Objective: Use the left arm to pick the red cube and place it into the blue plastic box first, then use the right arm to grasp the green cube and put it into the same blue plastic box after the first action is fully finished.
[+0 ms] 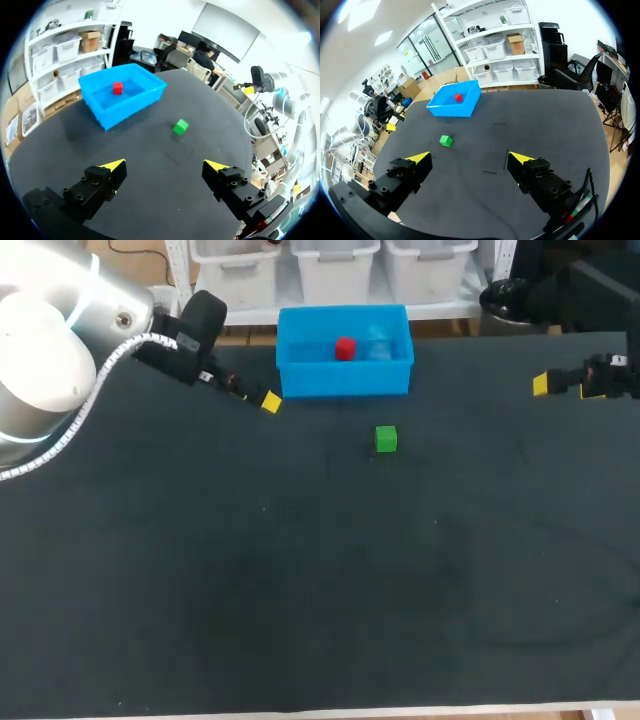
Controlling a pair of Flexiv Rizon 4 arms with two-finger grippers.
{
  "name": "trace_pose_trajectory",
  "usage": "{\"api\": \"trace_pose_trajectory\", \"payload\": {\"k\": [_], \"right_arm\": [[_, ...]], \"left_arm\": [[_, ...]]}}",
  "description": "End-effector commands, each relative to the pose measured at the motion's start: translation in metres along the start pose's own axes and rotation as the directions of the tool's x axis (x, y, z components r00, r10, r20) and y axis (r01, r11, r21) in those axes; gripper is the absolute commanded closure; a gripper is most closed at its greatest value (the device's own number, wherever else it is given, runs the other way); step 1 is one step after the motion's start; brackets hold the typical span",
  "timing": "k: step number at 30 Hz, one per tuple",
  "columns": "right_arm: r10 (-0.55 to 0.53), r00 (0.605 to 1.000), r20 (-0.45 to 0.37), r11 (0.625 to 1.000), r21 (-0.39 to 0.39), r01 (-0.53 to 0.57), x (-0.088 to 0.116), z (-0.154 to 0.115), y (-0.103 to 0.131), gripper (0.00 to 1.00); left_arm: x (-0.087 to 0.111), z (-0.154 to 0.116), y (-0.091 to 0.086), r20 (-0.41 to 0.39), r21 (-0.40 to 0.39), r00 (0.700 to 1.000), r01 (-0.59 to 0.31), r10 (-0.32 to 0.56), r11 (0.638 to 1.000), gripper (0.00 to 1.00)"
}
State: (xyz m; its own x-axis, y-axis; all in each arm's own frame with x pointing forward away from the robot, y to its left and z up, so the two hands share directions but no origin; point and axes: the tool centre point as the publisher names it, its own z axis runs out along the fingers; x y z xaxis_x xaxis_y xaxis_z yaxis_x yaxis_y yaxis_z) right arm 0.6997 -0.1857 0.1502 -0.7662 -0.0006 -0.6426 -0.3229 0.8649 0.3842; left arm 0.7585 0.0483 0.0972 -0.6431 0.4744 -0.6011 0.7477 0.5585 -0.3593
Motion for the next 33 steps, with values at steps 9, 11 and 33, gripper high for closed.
{"api": "trace_pose_trajectory", "payload": {"k": [9,11,33], "right_arm": [[0.0,1.0,0.0,1.0,0.0,0.0,0.0,0.0,0.0,0.0],[0.0,1.0,0.0,1.0,0.0,0.0,0.0,0.0,0.0,0.0],[-0.05,0.999,0.0,0.998,-0.03,0.05,-0.01,0.011,0.023,0.0]], "left_arm": [[0.005,-0.004,-0.001,0.01,-0.002,1.0,-0.013,0.013,1.0,0.0],[0.005,-0.004,-0.001,0.01,-0.002,1.0,-0.013,0.013,1.0,0.0],[0.005,-0.004,-0.001,0.01,-0.002,1.0,-0.013,0.013,1.0,0.0]]}}
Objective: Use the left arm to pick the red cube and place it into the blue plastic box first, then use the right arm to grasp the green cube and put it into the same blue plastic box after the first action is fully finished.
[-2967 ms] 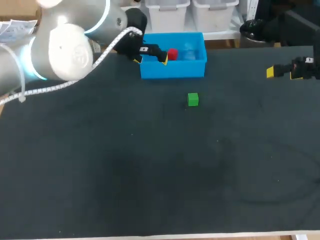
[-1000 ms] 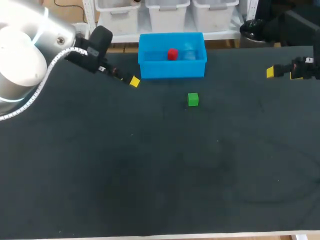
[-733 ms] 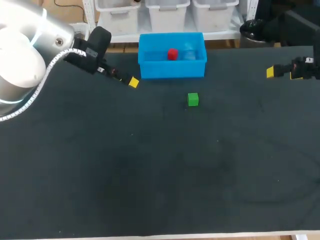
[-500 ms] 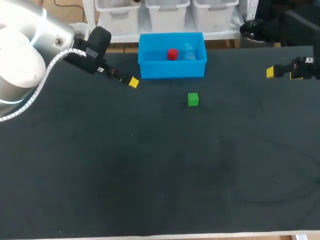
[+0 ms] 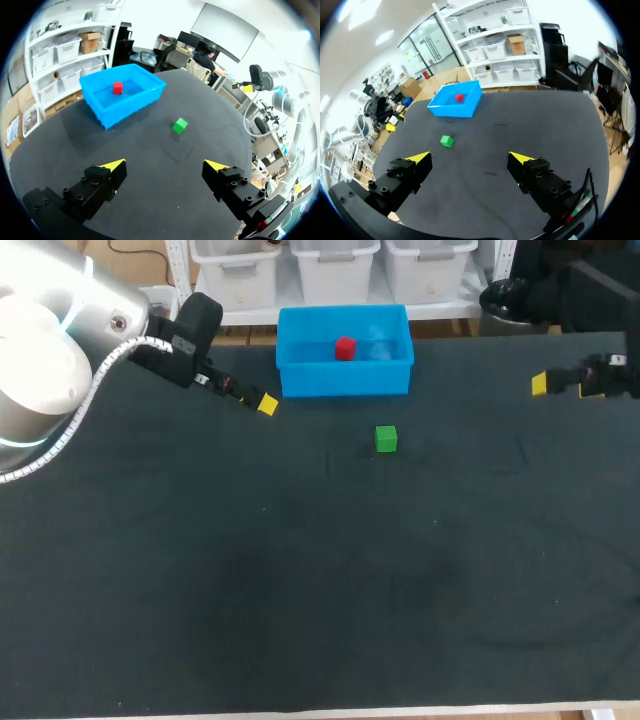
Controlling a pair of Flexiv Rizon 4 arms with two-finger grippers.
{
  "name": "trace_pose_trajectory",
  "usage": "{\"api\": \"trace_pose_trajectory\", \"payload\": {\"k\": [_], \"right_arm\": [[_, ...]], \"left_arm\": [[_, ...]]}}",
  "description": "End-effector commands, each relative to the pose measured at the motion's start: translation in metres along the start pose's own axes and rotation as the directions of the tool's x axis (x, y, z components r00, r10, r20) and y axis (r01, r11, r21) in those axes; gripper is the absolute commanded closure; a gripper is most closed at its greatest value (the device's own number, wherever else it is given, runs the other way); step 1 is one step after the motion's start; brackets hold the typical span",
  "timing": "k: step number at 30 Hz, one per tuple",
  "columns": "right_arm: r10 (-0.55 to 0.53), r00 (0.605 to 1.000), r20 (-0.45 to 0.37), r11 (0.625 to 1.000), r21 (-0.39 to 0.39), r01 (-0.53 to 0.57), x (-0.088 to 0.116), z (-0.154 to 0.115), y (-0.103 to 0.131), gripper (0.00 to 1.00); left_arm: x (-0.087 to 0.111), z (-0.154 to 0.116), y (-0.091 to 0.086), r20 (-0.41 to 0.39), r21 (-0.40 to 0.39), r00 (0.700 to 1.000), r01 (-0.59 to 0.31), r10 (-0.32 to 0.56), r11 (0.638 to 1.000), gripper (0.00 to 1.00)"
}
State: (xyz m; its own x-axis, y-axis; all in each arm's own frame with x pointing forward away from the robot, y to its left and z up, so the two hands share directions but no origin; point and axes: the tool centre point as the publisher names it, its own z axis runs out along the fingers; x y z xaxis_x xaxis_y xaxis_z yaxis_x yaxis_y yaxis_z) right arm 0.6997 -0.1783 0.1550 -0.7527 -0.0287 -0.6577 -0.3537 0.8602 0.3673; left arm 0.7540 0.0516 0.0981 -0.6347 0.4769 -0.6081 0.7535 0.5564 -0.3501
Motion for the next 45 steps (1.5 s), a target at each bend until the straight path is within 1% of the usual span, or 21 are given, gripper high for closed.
{"api": "trace_pose_trajectory", "payload": {"k": [1,4,8,14,18,20,21,23,27,31,33,39,45], "right_arm": [[-0.032,0.999,-0.017,0.999,-0.028,0.032,-0.011,0.015,0.02,0.0],[-0.064,0.997,-0.042,0.998,-0.029,0.062,-0.018,0.026,0.033,0.0],[-0.077,0.995,-0.069,0.997,-0.029,0.075,-0.032,0.047,0.054,0.0],[-0.095,0.984,-0.149,0.995,-0.032,0.091,-0.049,0.092,0.097,0.0],[-0.088,0.974,-0.21,0.996,-0.015,0.087,-0.059,0.118,0.12,0.0],[-0.088,0.97,-0.226,0.996,-0.007,0.089,-0.064,0.129,0.129,0.0],[-0.087,0.965,-0.249,0.996,0.002,0.091,-0.065,0.134,0.132,0.0],[-0.088,0.961,-0.262,0.996,0.009,0.093,-0.07,0.142,0.14,0.0],[-0.073,0.948,-0.31,0.994,0.05,0.093,-0.073,0.153,0.148,0.0],[-0.044,0.939,-0.341,0.993,0.092,0.08,-0.074,0.16,0.153,0.0],[-0.032,0.928,-0.371,0.99,0.115,0.08,-0.071,0.163,0.154,0.0],[0.014,0.908,-0.418,0.981,0.181,0.068,-0.066,0.168,0.157,0.0],[0.018,0.889,-0.458,0.973,0.212,0.09,-0.058,0.172,0.158,0.0]], "left_arm": [[0.001,0.0,0.001,0.005,0.002,1.0,-0.002,0.002,1.0,0.0],[0.001,0.0,0.001,0.005,0.002,1.0,-0.002,0.002,1.0,0.0],[0.001,0.0,0.001,0.005,0.002,1.0,-0.002,0.002,1.0,0.0],[0.001,0.0,0.001,0.005,0.002,1.0,-0.002,0.002,1.0,0.0],[0.001,0.0,0.001,0.005,0.002,1.0,-0.002,0.002,1.0,0.0],[0.001,0.0,0.001,0.005,0.002,1.0,-0.002,0.002,1.0,0.0],[0.001,0.0,0.001,0.005,0.002,1.0,-0.002,0.002,1.0,0.0],[0.001,0.0,0.001,0.005,0.002,1.0,-0.002,0.002,1.0,0.0],[0.001,0.0,0.001,0.005,0.002,1.0,-0.002,0.002,1.0,0.0],[0.001,0.0,0.001,0.005,0.002,1.0,-0.002,0.002,1.0,0.0],[0.001,0.0,0.001,0.005,0.002,1.0,-0.002,0.002,1.0,0.0],[0.001,0.0,0.001,0.005,0.002,1.0,-0.002,0.002,1.0,0.0],[0.001,0.0,0.001,0.005,0.002,1.0,-0.002,0.002,1.0,0.0]]}}
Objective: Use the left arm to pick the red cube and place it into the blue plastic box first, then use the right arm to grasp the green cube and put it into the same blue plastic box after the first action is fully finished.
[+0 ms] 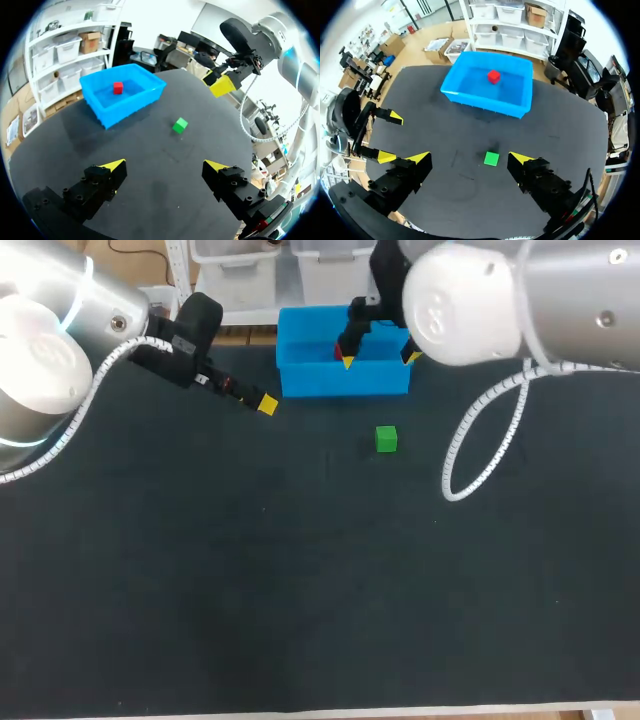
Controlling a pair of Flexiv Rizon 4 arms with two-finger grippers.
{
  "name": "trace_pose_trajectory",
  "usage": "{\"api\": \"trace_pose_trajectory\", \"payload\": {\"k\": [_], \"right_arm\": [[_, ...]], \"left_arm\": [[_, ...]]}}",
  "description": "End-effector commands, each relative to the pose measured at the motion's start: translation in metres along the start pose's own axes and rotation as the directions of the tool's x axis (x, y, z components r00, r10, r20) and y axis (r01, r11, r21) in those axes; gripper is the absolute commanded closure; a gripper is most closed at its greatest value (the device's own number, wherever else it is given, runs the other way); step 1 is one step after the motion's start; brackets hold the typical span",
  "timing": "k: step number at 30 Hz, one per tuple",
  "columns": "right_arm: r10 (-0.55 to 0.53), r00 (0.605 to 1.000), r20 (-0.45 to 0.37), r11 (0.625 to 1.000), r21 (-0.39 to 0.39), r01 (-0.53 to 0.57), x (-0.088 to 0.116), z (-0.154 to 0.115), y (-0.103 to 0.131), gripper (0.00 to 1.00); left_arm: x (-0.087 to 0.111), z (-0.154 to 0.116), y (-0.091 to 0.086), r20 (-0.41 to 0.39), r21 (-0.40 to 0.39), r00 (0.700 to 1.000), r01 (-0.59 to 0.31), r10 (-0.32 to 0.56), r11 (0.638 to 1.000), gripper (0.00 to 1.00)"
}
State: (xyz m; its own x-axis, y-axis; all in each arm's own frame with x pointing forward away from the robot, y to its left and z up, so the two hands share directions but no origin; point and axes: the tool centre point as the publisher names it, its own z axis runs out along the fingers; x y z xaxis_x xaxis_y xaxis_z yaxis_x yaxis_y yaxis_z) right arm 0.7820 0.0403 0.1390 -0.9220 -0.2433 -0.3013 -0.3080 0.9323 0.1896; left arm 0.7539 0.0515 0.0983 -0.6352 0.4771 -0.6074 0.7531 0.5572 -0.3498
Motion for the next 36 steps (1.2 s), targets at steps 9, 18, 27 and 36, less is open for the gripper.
{"api": "trace_pose_trajectory", "payload": {"k": [9,18,27,36], "right_arm": [[0.093,0.992,-0.085,0.992,0.098,-0.084,0.014,0.004,-0.002,0.0],[0.126,0.987,-0.098,0.987,0.115,-0.115,0.022,0.006,-0.004,0.0],[0.127,0.99,-0.054,0.988,0.098,-0.122,0.021,0.002,-0.001,0.0],[0.127,0.99,-0.054,0.988,0.098,-0.122,0.021,0.002,-0.001,0.0]], "left_arm": [[0.001,0.0,0.001,0.006,0.003,1.0,-0.003,0.003,1.0,0.0],[0.001,0.0,0.001,0.006,0.003,1.0,-0.003,0.003,1.0,0.0],[0.001,0.0,0.001,0.006,0.003,1.0,-0.003,0.003,1.0,0.0],[0.001,0.0,0.001,0.006,0.003,1.0,-0.003,0.003,1.0,0.0]]}}
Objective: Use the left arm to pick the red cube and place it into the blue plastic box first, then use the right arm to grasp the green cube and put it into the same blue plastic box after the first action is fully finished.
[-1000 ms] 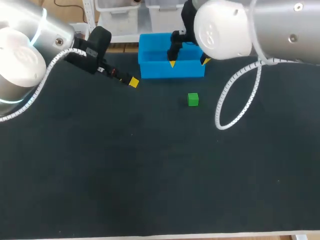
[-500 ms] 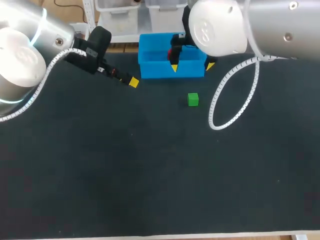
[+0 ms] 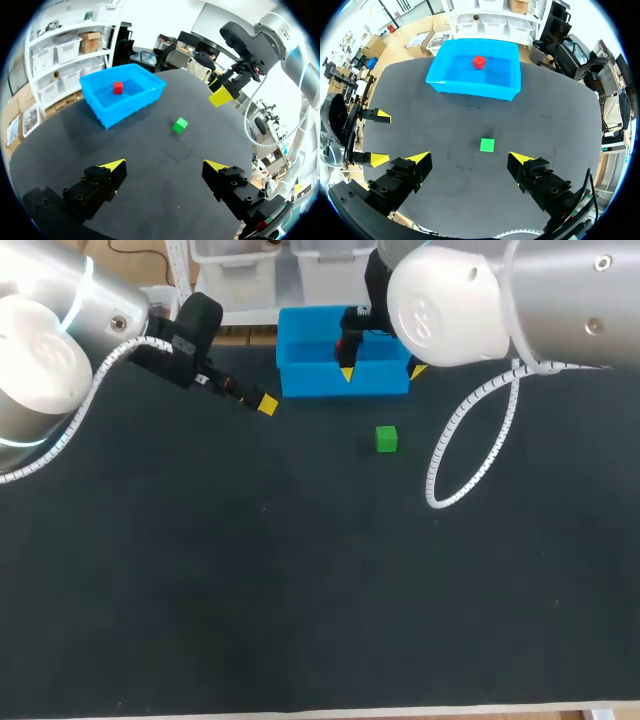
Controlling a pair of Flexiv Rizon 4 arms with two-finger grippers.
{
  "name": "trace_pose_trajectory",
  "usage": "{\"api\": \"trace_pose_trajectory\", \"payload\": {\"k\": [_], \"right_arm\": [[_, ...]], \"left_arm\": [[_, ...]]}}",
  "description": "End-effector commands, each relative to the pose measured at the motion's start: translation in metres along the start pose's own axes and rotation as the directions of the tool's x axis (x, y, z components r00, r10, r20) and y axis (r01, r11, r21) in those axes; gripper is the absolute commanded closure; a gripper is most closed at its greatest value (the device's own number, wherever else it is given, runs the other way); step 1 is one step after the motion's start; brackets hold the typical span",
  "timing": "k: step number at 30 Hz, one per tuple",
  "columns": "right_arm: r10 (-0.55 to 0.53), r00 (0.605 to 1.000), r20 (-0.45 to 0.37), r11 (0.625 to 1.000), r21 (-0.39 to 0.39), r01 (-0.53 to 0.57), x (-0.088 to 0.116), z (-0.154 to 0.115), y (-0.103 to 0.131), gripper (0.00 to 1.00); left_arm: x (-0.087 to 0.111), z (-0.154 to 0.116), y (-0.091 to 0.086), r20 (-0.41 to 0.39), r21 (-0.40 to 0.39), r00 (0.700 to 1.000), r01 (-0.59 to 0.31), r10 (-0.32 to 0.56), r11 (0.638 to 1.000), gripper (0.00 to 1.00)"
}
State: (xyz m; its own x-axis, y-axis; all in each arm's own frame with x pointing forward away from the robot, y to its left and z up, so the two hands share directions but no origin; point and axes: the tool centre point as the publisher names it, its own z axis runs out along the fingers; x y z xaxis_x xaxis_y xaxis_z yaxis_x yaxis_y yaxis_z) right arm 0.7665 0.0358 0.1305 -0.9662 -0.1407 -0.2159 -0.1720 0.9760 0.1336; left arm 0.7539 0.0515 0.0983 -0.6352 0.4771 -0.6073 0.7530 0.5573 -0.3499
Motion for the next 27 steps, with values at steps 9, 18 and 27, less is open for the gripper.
{"api": "trace_pose_trajectory", "payload": {"k": [9,18,27], "right_arm": [[0.012,0.998,-0.067,0.999,0.042,-0.009,0.006,0.014,-0.007,0.0],[0.022,0.993,-0.117,0.996,0.083,-0.012,0.005,0.029,-0.012,0.0],[0.02,0.988,-0.151,0.993,0.115,-0.002,0.01,0.055,-0.014,0.0]], "left_arm": [[0.001,0.0,0.001,0.006,0.003,1.0,-0.003,0.003,1.0,0.0],[0.001,0.0,0.001,0.006,0.003,1.0,-0.003,0.003,1.0,0.0],[0.001,0.0,0.001,0.006,0.003,1.0,-0.003,0.003,1.0,0.0]]}}
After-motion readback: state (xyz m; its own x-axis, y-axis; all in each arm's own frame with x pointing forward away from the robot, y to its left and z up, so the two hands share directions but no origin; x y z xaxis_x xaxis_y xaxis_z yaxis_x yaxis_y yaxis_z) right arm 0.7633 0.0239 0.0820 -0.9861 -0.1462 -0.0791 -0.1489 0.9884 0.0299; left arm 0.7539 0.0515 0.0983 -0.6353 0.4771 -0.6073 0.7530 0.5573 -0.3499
